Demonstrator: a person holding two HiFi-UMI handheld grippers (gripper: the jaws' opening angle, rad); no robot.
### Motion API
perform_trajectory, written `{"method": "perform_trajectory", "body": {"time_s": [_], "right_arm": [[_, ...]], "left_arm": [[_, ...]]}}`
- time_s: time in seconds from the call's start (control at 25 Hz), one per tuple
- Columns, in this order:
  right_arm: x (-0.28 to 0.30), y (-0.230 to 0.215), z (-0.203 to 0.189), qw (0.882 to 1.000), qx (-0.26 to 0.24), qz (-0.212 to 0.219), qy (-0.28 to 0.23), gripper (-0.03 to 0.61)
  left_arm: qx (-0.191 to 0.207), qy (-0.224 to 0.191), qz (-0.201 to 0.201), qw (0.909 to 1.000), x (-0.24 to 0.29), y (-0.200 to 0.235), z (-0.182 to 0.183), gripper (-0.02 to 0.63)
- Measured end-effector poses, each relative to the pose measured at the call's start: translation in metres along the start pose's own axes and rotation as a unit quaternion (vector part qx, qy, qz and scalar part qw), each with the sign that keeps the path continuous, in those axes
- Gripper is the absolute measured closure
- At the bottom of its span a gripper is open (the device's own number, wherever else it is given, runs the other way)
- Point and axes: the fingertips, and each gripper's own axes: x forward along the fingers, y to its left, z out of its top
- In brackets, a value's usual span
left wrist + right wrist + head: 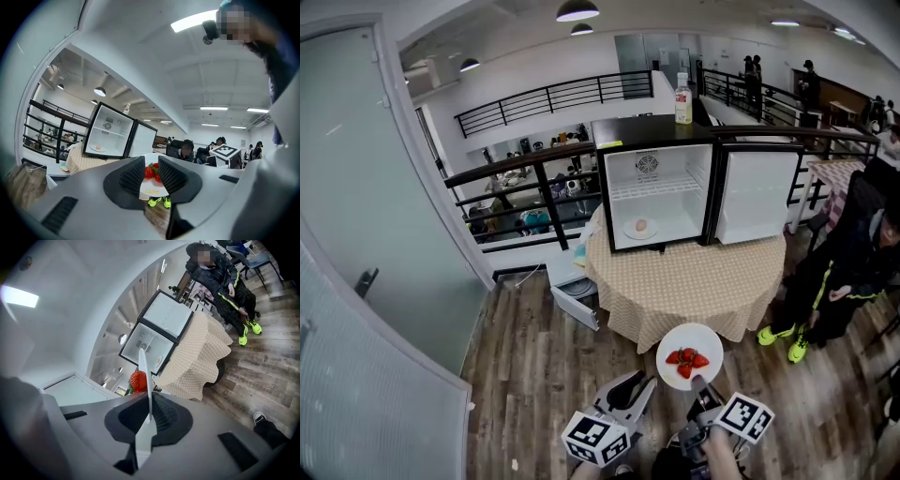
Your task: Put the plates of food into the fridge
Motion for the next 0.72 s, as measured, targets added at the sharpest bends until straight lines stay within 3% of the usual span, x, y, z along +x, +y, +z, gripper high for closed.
{"method": "perform_trajectory", "body": {"time_s": [0.72], "right_arm": [[0.074,-0.03,0.118,0.999,0.007,0.025,0.028,0.554]], "left_arm": [[0.016,-0.005,0.035,0.9993,0.134,0.014,0.018,0.522]]}}
